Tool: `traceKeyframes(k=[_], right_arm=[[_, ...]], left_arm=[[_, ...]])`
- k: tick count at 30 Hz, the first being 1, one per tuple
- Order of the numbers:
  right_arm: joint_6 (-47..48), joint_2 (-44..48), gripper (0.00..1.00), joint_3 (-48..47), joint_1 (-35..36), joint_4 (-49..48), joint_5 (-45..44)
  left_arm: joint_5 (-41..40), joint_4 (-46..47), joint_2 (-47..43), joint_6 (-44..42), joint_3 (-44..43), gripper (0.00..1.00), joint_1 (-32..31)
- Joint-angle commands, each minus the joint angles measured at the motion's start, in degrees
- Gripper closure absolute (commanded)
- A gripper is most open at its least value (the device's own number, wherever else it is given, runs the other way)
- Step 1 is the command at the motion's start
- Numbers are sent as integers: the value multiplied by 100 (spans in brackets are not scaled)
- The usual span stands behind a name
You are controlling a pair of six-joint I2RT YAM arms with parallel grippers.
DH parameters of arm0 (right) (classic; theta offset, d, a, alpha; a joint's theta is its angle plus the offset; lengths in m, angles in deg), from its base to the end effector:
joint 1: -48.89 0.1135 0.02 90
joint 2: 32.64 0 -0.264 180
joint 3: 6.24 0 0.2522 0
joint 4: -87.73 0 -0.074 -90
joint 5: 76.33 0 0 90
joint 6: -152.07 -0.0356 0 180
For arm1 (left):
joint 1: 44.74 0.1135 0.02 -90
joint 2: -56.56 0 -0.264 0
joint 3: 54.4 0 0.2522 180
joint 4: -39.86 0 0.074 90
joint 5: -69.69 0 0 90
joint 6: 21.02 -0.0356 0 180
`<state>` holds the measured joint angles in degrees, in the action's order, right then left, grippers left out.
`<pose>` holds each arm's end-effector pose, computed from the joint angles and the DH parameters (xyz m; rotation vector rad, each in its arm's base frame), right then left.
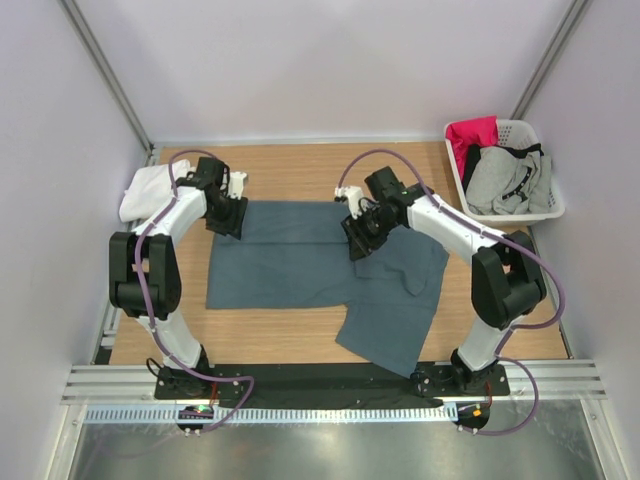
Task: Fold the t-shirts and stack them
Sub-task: Fold the tshirt
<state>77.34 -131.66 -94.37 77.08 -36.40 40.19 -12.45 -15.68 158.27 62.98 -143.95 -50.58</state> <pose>0.3017 0.1797 0.2293 -1.1251 2.4684 0.6972 0.3592 -0.0416 0.2178 0.3203 2.7280 -0.1879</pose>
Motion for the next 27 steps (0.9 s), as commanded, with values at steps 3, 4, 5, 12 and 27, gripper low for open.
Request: traceKeyframes(k=[3, 4, 5, 12, 27], right_arm=[[-1032, 322, 56, -342, -734, -966, -243], [-1130, 244, 56, -385, -1057, -1115, -253], [-1244, 8, 56, -438, -1191, -1117, -244], [-1624, -829, 56, -543, -2220, -1354, -279], [-1263, -2032, 56, -1676, -2484, -976, -877]], left_arm=[[-127, 100, -126, 46, -365, 54, 49], [-118, 74, 14, 81, -445, 55, 57], [-118, 65, 102, 90, -515, 55, 49], [-363, 117, 841, 345, -1226, 55, 57], [-566, -576, 2677, 398, -3177, 55, 66]])
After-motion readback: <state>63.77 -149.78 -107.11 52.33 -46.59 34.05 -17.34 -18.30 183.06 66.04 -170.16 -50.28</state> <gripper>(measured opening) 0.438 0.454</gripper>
